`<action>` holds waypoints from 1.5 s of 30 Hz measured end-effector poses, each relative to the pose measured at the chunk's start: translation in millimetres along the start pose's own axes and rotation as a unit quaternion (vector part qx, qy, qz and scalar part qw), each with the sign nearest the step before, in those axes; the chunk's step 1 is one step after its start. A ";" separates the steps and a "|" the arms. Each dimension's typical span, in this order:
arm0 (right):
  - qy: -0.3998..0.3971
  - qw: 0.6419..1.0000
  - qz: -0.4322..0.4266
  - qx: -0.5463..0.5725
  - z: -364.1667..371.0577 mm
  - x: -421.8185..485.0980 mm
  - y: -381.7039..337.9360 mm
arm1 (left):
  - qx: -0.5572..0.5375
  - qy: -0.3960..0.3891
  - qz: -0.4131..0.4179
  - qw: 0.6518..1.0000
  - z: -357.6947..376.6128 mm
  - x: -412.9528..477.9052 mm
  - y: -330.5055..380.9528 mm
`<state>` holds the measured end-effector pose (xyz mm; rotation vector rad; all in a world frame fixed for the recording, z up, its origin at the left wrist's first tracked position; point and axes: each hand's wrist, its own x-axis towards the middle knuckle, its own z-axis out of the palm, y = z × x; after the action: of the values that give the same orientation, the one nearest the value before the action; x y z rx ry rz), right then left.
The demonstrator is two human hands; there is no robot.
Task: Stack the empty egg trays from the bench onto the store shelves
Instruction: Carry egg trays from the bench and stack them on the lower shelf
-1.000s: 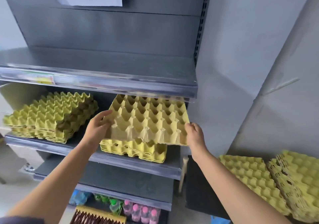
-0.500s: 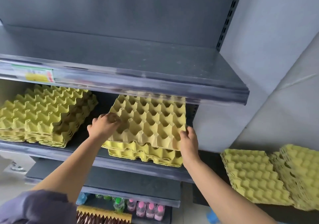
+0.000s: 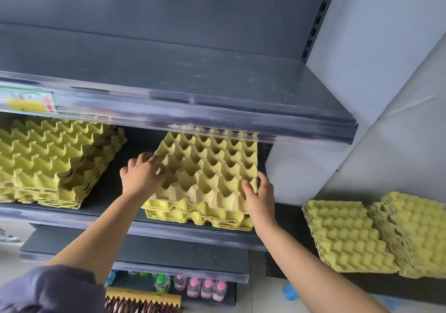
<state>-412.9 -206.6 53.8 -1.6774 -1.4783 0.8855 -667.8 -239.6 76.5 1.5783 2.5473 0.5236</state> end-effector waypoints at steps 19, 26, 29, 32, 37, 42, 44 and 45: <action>0.125 0.887 -0.280 -0.345 -172.2 25.9 56.4 | -0.008 0.076 0.314 0.946 20.2 -46.2 183.7; 0.122 0.897 -0.236 -0.353 -298.1 33.5 137.9 | -0.053 0.030 0.438 0.897 67.6 -109.1 315.4; 0.084 0.905 -0.218 -0.355 -357.8 37.4 176.6 | -0.046 0.020 0.458 0.887 90.9 -136.7 370.8; 0.061 0.909 -0.202 -0.360 -404.7 46.1 212.1 | -0.038 0.027 0.464 0.884 112.8 -160.2 415.0; 0.023 0.910 -0.172 -0.377 -456.0 64.3 258.4 | -0.013 -0.003 0.508 0.861 148.5 -182.5 472.2; 0.000 0.910 -0.146 -0.387 -479.7 89.4 288.4 | 0.012 -0.013 0.529 0.849 181.9 -173.9 512.2; -0.012 0.908 -0.137 -0.395 -484.6 101.6 297.2 | 0.014 -0.016 0.542 0.840 195.7 -165.7 527.0; -0.016 0.909 -0.133 -0.395 -486.4 107.5 301.1 | 0.012 -0.018 0.550 0.835 203.0 -161.1 534.3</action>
<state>167.2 -161.1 35.9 -1.9202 -2.2061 0.1423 -87.0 -118.3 52.4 2.8977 1.3400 0.4892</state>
